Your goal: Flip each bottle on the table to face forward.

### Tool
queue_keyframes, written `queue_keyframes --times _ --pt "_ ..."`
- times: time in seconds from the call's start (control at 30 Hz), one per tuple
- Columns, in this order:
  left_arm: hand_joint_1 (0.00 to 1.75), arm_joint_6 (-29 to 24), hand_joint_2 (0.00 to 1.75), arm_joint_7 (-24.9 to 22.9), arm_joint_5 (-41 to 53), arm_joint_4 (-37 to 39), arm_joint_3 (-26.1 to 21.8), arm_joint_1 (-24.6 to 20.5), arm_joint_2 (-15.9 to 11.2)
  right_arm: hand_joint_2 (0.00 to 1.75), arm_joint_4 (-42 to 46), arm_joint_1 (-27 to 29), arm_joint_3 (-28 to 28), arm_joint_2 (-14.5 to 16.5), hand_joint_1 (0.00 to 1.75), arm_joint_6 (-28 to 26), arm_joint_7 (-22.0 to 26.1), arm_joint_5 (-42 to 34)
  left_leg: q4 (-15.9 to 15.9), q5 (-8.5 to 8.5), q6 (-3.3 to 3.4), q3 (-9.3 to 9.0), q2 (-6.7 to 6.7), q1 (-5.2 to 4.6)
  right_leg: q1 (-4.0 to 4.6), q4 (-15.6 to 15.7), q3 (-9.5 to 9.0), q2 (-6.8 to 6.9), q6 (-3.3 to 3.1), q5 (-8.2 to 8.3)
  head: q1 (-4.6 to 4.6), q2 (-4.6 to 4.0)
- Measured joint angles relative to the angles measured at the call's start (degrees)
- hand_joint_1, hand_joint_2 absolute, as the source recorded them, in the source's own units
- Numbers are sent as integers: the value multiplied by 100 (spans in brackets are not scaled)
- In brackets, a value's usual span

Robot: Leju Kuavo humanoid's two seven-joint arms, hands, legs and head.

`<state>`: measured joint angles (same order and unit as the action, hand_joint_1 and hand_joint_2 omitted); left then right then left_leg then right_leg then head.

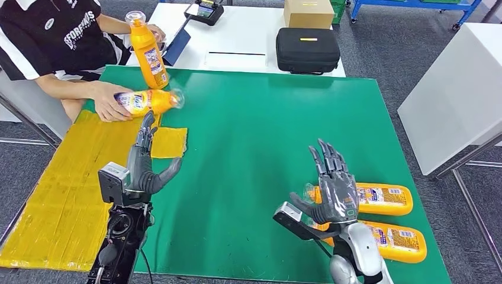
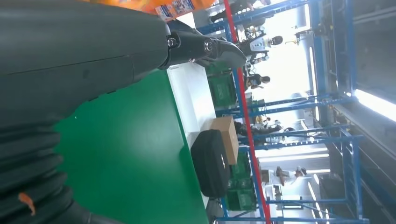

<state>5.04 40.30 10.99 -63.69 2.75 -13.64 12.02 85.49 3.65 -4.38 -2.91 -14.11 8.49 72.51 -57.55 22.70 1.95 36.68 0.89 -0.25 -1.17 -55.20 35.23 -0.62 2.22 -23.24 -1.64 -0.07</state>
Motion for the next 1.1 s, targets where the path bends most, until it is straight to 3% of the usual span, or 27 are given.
queue_keyframes --times 0.33,0.67,0.8,1.1 --pt "0 -11 175 0 -66 0 41 -8 -86 175 60 179 718 -394 0 349 346 -327 0 1 0 0 -1 -1 0 0 0 0 0 0 -1 0" --pt "0 32 175 0 -10 0 39 -8 -109 175 47 172 1172 -470 0 437 424 -373 0 1 0 0 -1 -1 0 0 0 0 0 0 -2 0" --pt "0 71 0 0 53 1 34 -9 -109 175 -58 128 1378 -502 0 492 463 -370 0 1 0 0 0 -1 -1 0 0 0 0 0 -1 0" --pt "0 81 0 0 95 62 29 -33 -109 175 -604 -131 1795 -568 0 497 486 -309 0 1 0 1 -1 -1 0 0 -1 0 2 1 -2 0"
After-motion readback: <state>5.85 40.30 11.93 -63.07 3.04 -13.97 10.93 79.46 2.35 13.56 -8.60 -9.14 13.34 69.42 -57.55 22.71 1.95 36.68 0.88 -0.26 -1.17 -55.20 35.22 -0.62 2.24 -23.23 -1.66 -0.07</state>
